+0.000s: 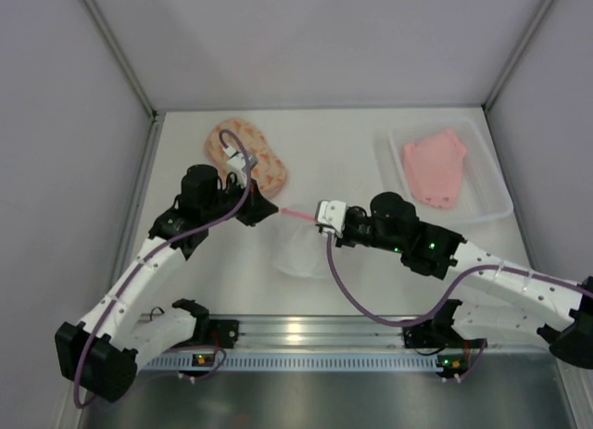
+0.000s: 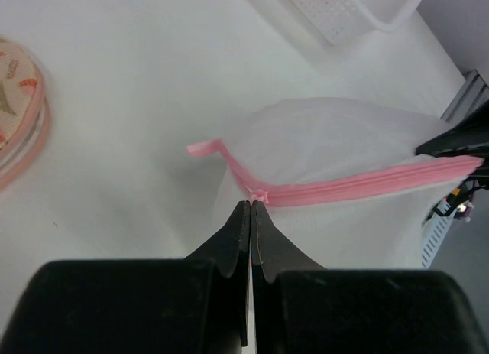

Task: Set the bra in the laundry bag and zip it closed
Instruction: Zip the zipper on the laundry bag.

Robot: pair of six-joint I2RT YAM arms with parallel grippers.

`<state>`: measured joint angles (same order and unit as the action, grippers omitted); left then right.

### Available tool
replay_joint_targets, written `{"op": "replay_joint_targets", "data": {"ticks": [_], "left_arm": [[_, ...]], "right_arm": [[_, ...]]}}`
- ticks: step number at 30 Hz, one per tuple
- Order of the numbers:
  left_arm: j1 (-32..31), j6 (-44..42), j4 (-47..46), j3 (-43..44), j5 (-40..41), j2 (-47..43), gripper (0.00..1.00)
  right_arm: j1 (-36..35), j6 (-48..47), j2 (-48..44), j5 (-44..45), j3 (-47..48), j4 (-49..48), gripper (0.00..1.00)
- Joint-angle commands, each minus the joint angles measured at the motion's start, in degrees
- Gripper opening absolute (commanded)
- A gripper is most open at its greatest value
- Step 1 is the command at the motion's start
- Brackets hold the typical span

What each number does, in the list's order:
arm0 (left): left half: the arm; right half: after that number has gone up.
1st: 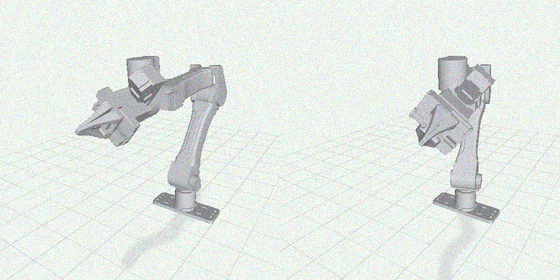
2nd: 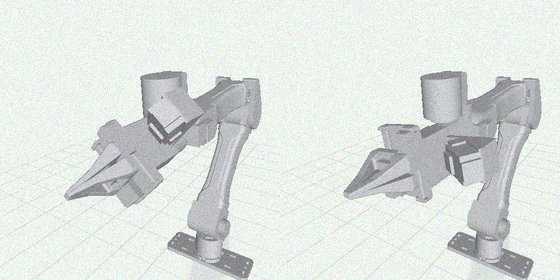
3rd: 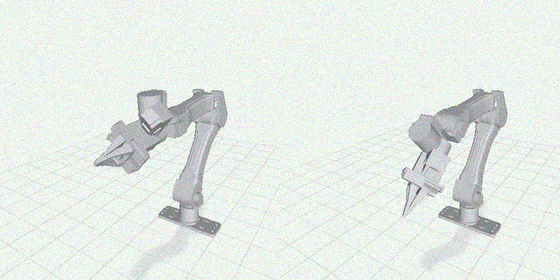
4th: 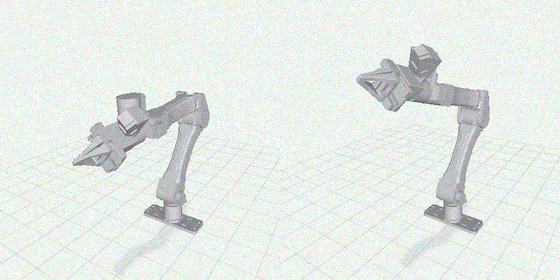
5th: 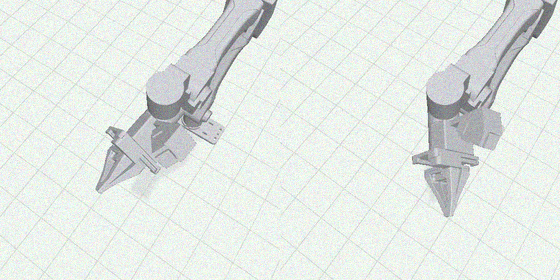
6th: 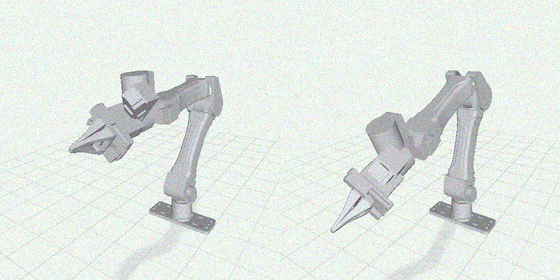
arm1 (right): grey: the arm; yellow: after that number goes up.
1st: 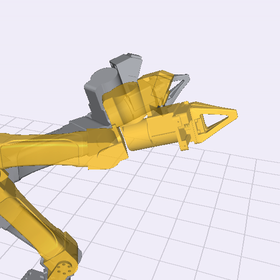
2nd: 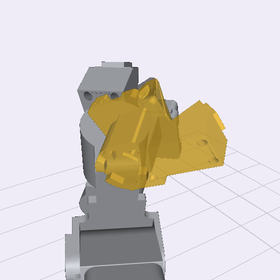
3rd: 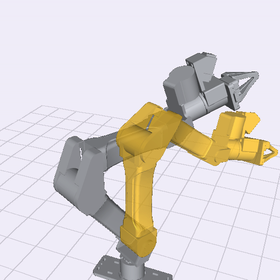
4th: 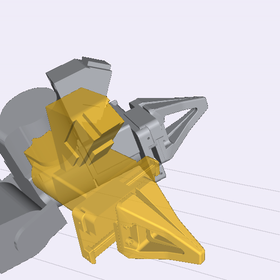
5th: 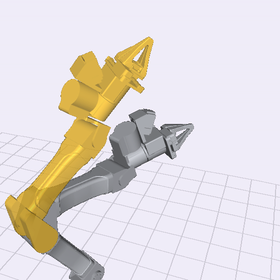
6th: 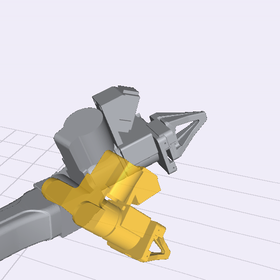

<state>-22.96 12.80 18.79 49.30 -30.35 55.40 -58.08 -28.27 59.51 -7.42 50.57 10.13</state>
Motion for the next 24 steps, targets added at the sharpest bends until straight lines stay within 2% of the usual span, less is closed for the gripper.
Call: {"op": "replay_joint_targets", "data": {"ticks": [1, 3, 4, 7, 9, 17, 21, 24], "left_arm": [[2.3, -3.7, -2.3, -1.5, 2.9, 1.0, 0.0], [3.6, -4.2, -2.3, -1.2, -0.8, 1.4, 0.0], [3.6, -3.9, -2.3, -0.4, -2.2, 1.3, 0.0], [3.6, -2.4, -2.7, 1.8, -8.2, 0.5, 0.0], [3.4, -1.0, -2.7, 2.4, -9.9, 0.2, 0.0], [2.6, 2.6, -2.7, 1.8, -9.9, -1.9, 0.0], [2.5, 3.0, -2.7, 1.9, -9.4, -2.0, 0.0], [2.5, 3.6, -2.8, 2.4, -9.9, -2.0, 0.0]], "right_arm": [[1.9, -1.9, -4.4, -2.4, -2.1, -5.5, 0.04], [2.2, -2.6, -4.2, -1.9, -2.3, -3.9, 0.19], [2.3, -2.4, -4.0, -1.8, -2.1, -3.2, 0.42], [2.9, -1.8, -2.9, -2.1, -0.8, -2.5, 0.69], [2.9, -1.1, -1.2, -2.9, 1.2, -1.9, 0.72], [2.6, 6.4, 11.0, -7.4, 12.0, -2.7, 0.69], [2.0, 4.9, 14.8, -10.8, 13.9, -3.2, 0.66], [1.4, 0.3, 15.6, -13.6, 12.3, -3.3, 0.65]]}}
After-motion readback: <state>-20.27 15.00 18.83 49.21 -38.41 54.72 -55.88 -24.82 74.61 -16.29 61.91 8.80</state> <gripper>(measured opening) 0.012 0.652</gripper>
